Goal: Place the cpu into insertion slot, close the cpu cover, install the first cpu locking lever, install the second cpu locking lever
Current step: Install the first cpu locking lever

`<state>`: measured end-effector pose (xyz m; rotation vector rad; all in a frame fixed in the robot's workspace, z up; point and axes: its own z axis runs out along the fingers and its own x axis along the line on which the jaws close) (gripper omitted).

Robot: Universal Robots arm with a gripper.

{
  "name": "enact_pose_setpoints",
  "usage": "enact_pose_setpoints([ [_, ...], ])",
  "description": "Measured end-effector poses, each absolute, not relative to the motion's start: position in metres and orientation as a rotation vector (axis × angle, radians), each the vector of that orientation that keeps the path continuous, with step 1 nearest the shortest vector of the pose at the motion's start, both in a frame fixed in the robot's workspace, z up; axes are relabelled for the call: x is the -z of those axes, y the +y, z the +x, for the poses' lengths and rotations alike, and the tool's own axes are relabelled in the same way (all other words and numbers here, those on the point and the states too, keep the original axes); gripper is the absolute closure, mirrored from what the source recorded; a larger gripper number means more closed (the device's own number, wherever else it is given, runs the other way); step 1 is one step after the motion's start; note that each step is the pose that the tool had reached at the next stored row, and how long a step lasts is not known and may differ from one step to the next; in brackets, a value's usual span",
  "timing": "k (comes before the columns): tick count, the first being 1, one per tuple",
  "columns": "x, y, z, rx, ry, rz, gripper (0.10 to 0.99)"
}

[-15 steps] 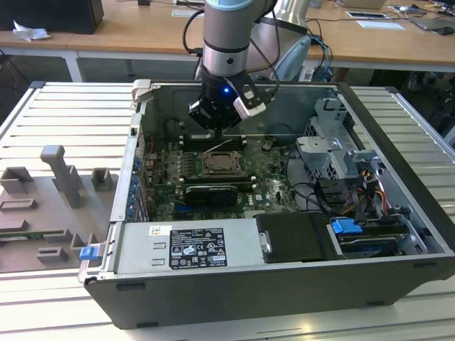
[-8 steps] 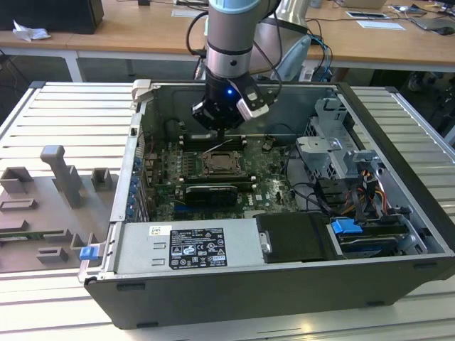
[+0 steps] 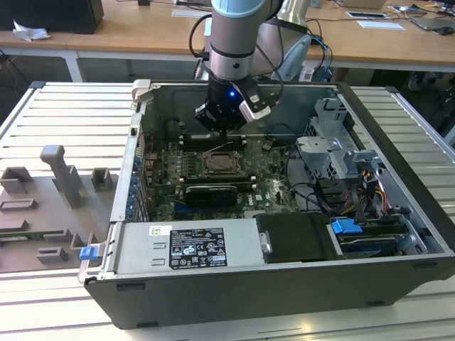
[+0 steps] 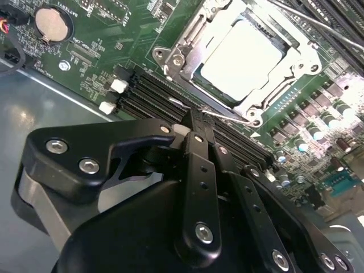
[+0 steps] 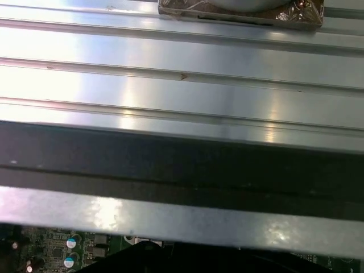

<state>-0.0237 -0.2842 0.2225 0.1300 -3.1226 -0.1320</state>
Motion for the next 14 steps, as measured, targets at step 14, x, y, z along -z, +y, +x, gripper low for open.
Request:
enact_pose_setpoints([
  [14,-0.2200,-0.2869,-0.0270,0.132,-3.186,0.125,0.980],
])
